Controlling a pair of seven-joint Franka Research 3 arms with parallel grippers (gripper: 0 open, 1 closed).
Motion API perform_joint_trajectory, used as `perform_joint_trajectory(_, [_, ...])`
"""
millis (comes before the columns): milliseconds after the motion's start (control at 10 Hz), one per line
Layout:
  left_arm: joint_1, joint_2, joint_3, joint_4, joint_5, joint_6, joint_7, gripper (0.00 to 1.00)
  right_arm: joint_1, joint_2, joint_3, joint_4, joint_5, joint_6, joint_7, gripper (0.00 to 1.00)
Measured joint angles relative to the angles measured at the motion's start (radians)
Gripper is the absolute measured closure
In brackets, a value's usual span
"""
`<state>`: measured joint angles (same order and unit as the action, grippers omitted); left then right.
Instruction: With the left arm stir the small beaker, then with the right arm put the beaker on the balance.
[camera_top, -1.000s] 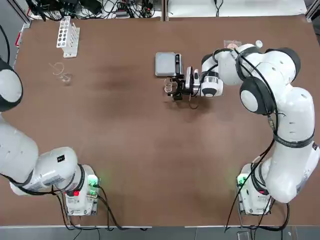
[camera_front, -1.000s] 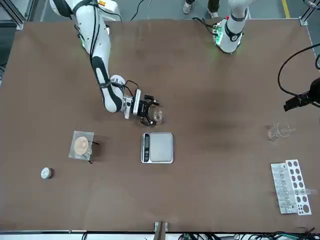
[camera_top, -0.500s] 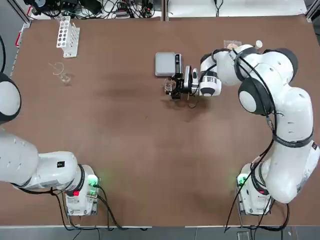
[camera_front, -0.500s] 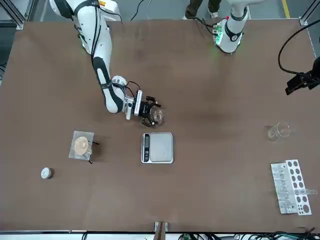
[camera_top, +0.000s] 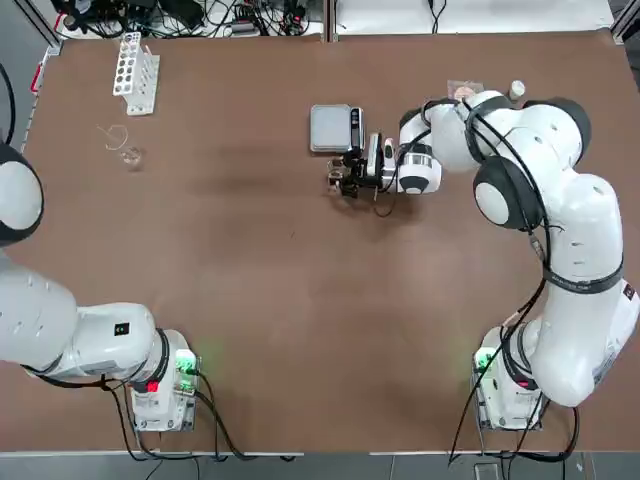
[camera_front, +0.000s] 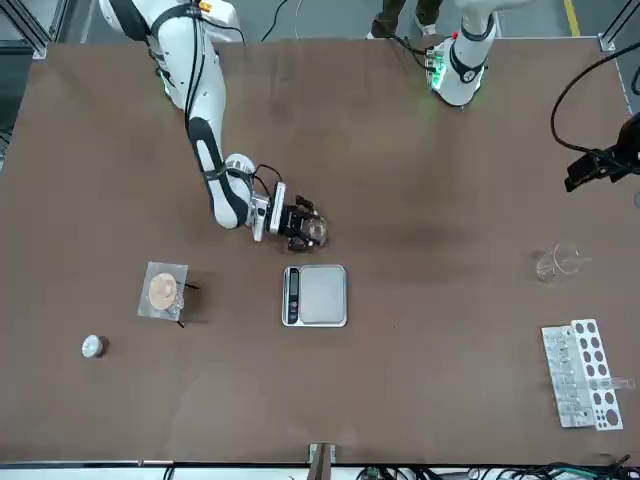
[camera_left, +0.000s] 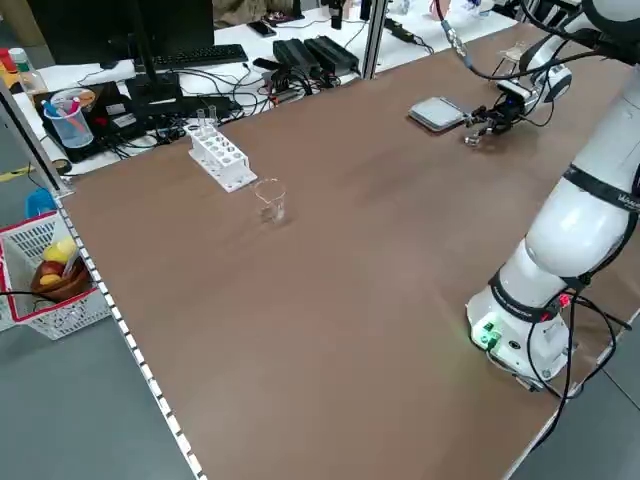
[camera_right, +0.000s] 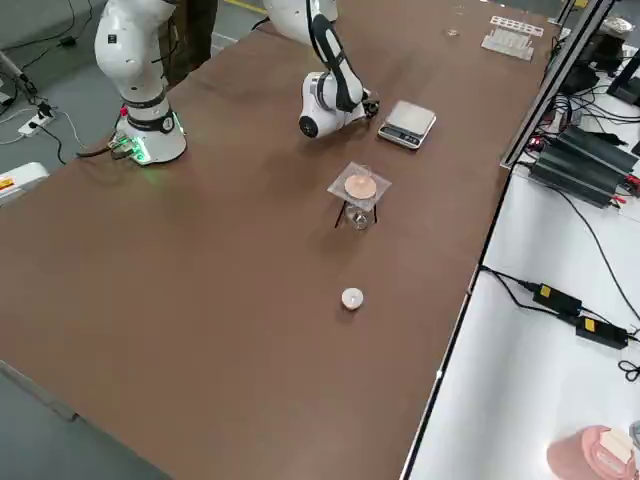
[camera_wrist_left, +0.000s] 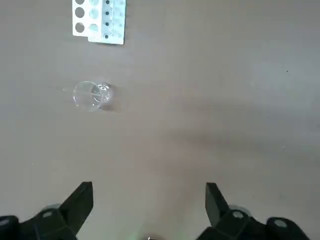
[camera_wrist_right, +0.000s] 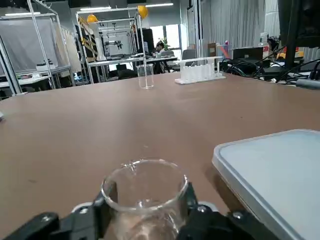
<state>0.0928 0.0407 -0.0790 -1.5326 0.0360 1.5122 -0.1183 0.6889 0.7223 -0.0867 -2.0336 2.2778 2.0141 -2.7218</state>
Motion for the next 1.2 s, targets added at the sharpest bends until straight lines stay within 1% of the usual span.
perform_joint_trajectory(400, [-0.003,-0.001,-0.019,0.003,0.0,-0.037,0.0,0.01,-0.007,0.0,0.0,0.006,0.004,-0.016,0.004,0.42])
perform_joint_trajectory(500, [-0.004,-0.001,-0.021,0.009,0.0,-0.039,0.0,0.01,-0.02,-0.004,0.008,0.013,0.011,-0.029,0.011,0.42])
perform_joint_trajectory(700, [-0.006,-0.002,-0.021,0.022,-0.004,-0.039,0.0,0.01,-0.054,-0.042,0.032,0.032,0.018,-0.033,0.033,0.42])
perform_joint_trajectory(900, [-0.006,-0.002,-0.02,0.025,-0.028,-0.039,0.0,0.01,-0.081,-0.082,0.035,0.044,0.018,-0.033,0.06,0.42])
perform_joint_trajectory(1200, [-0.006,0.0,-0.02,0.025,-0.03,-0.039,0.0,0.01,-0.116,-0.091,0.035,0.097,0.018,-0.027,0.087,0.42])
